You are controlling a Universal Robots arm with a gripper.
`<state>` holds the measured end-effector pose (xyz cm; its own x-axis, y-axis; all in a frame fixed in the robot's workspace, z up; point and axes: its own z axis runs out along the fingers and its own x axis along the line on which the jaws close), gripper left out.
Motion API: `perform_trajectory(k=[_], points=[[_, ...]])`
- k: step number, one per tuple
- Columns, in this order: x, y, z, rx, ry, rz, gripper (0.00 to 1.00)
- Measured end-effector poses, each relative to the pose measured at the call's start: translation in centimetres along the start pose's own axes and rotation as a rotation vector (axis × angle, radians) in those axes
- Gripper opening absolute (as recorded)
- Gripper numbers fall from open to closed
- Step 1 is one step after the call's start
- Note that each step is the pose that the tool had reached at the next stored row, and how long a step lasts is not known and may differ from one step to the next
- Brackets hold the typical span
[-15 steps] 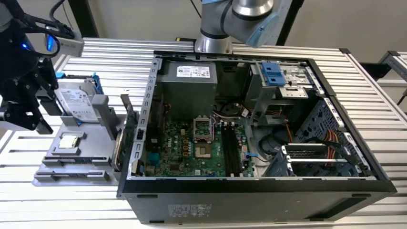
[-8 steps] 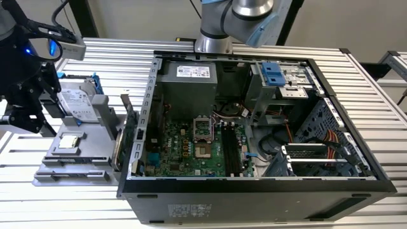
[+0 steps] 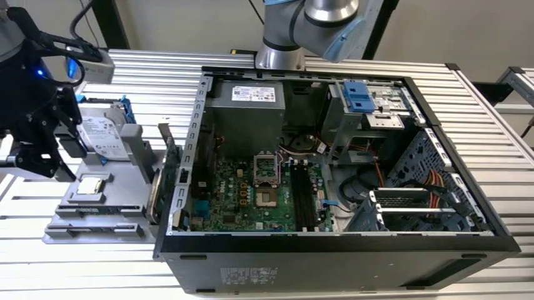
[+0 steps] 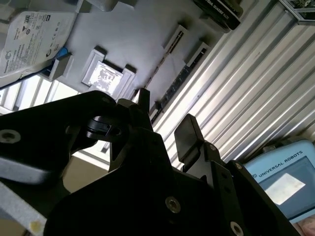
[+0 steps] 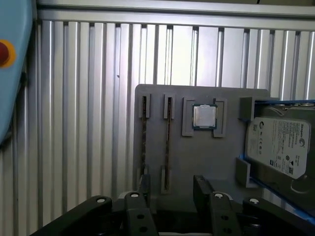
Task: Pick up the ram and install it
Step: 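Pick up the ram and move it above insertion slot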
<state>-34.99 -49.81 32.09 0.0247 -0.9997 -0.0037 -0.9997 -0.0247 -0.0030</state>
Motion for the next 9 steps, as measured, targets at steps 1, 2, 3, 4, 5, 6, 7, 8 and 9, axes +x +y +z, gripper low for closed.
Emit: perform_trajectory(k=[1,2,3,4,5,6,7,8,9], points=[[0.04,0.00,0.05,-0.0001,0.0001,0.000,1.00],[0.07,0.00,0.12,0.0000,0.0000,0.000,1.00],[0.10,0.00,0.17,0.0001,0.0000,0.000,1.00],[0.12,0.00,0.22,0.0001,0.0000,0.000,1.00],[0.13,0.00,0.27,0.0001,0.0000,0.000,1.00],[0.16,0.00,0.32,0.0001,-0.0001,0.000,1.00],[0.17,0.00,0.37,0.0000,0.0000,0.000,1.00],[0.19,0.00,0.40,-0.0001,0.0000,0.000,1.00],[0.20,0.00,0.42,-0.0002,0.0002,0.000,1.00]])
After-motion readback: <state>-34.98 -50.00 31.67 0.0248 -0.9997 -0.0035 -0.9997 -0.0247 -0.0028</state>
